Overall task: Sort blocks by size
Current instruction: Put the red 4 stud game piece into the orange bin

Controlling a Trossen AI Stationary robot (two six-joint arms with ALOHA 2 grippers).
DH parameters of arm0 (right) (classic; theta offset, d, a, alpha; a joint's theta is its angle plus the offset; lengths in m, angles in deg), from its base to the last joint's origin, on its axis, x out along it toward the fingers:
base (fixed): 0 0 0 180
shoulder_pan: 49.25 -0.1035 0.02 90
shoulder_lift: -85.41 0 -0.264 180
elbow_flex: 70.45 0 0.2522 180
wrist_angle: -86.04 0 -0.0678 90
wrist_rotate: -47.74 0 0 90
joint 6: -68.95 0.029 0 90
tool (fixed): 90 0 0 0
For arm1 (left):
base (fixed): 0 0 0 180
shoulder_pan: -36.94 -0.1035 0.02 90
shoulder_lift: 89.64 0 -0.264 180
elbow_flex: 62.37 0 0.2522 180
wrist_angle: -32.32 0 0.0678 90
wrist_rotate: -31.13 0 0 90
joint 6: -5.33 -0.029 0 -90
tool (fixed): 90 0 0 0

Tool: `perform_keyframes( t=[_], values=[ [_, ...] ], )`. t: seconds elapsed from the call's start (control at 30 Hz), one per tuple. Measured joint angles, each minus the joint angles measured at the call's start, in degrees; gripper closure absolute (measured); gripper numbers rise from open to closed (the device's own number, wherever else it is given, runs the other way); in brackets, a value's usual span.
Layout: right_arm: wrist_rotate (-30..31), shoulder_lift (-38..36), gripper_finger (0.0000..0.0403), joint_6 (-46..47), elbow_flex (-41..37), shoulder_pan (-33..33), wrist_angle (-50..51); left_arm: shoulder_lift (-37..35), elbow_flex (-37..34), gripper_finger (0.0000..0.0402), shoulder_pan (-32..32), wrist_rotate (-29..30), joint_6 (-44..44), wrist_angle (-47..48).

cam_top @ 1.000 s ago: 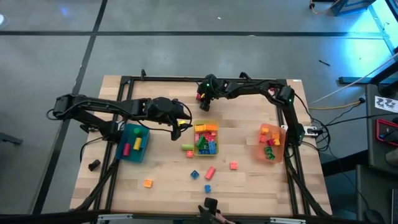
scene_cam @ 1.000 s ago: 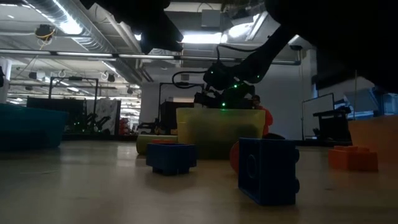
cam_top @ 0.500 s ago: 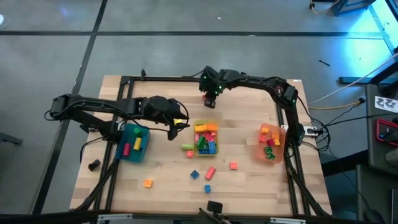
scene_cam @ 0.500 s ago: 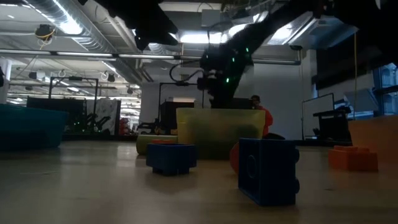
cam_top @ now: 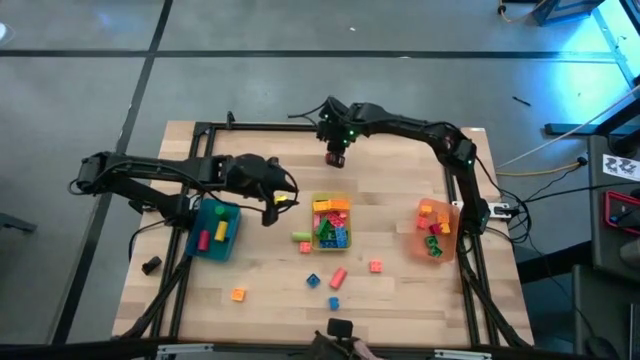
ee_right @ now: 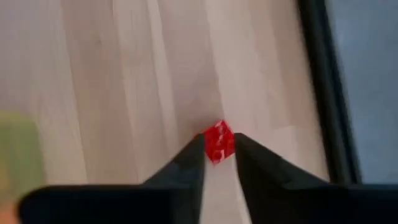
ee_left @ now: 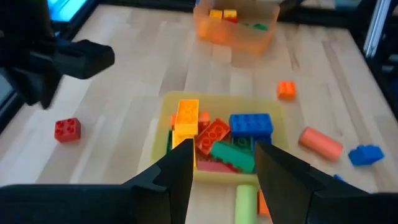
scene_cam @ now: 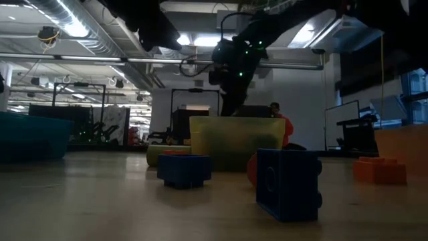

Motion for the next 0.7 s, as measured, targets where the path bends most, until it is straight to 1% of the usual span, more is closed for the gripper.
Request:
perform_keyframes(
  t=[0.2,0.33,0.47,0.7],
  values=[
    [-0.4,2.1,0.0205,-6.2,0.0,-0.1,0.4,0.0,0.0,0.0247,0.0,0.0,-1.0,2.2],
    [-1.4,3.4,0.0159,-12.1,0.0,-0.1,1.0,0.0,0.0,0.0247,0.0,0.0,-0.8,2.3],
    [-1.9,4.8,0.0144,-16.2,0.0,-0.1,1.2,0.0,0.0,0.0247,0.0,0.0,-0.7,2.5],
    [-0.4,6.8,0.0148,-20.7,0.0,0.0,-0.5,0.0,0.0,0.0247,0.0,0.0,-0.6,2.9]
  ],
)
